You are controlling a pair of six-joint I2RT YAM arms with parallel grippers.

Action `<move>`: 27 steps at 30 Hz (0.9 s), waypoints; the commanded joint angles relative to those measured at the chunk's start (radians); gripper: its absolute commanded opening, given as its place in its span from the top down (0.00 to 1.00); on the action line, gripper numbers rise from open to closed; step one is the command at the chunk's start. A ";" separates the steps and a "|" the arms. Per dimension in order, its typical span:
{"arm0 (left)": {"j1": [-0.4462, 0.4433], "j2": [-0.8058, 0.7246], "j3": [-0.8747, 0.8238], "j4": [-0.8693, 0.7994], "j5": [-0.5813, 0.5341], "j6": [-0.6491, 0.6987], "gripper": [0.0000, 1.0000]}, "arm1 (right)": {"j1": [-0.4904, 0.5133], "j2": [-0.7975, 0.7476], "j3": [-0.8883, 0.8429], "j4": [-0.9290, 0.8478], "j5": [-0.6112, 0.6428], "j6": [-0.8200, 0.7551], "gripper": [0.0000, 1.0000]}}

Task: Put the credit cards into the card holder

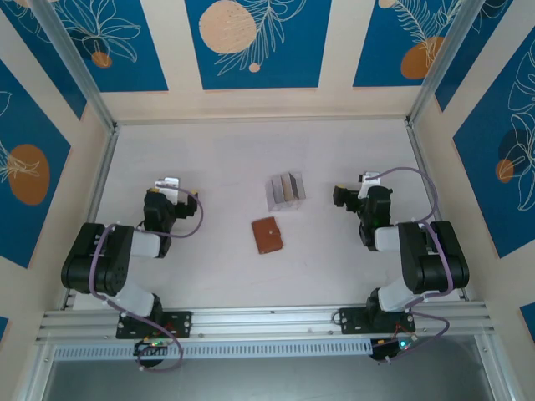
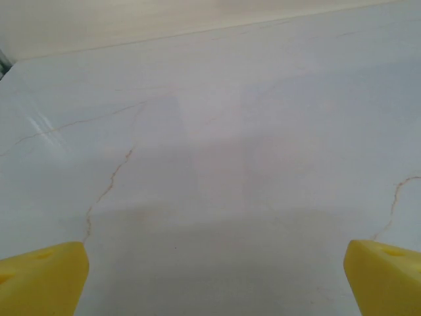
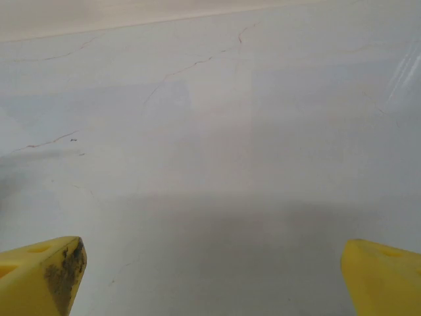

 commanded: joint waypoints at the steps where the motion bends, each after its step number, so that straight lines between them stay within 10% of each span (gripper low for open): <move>1: 0.017 -0.003 0.010 0.006 0.061 0.017 0.00 | -0.002 -0.001 0.012 0.032 -0.017 -0.014 0.01; 27: 0.034 -0.006 0.009 0.008 0.006 -0.027 0.00 | -0.018 -0.002 0.015 0.026 -0.046 -0.008 0.01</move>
